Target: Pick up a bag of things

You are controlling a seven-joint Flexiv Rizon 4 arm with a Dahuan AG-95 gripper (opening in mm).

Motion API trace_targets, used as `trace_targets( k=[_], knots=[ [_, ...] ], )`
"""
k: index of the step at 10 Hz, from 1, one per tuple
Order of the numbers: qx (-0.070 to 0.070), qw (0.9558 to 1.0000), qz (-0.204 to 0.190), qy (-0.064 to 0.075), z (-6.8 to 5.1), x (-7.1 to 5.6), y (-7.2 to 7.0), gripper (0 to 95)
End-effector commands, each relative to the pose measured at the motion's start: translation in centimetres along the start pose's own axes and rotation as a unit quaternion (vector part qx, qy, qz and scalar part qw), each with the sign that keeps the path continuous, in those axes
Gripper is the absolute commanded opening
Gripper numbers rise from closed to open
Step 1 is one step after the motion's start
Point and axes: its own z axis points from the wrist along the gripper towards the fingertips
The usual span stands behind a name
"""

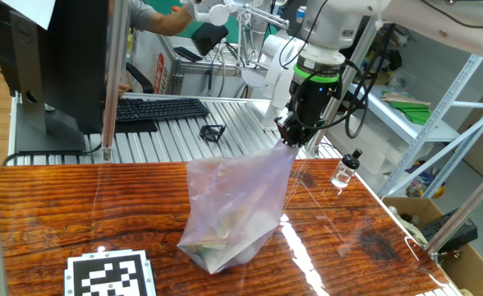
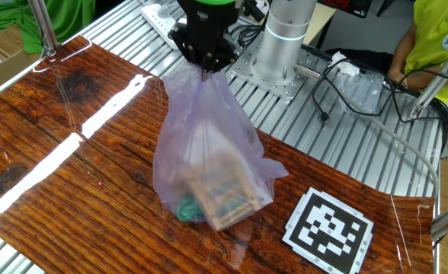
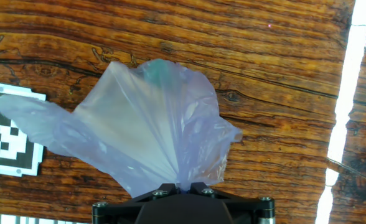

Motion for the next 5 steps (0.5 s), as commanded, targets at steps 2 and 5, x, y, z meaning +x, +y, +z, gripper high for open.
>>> trace_targets(
  k=[2,5],
  knots=[
    [0.003,1.0,-0.002,0.001,-0.16,0.21,-0.2,0.0],
    [0.006,1.0,-0.004,-0.001,-0.17,0.25,-0.24,0.0]
  ],
)
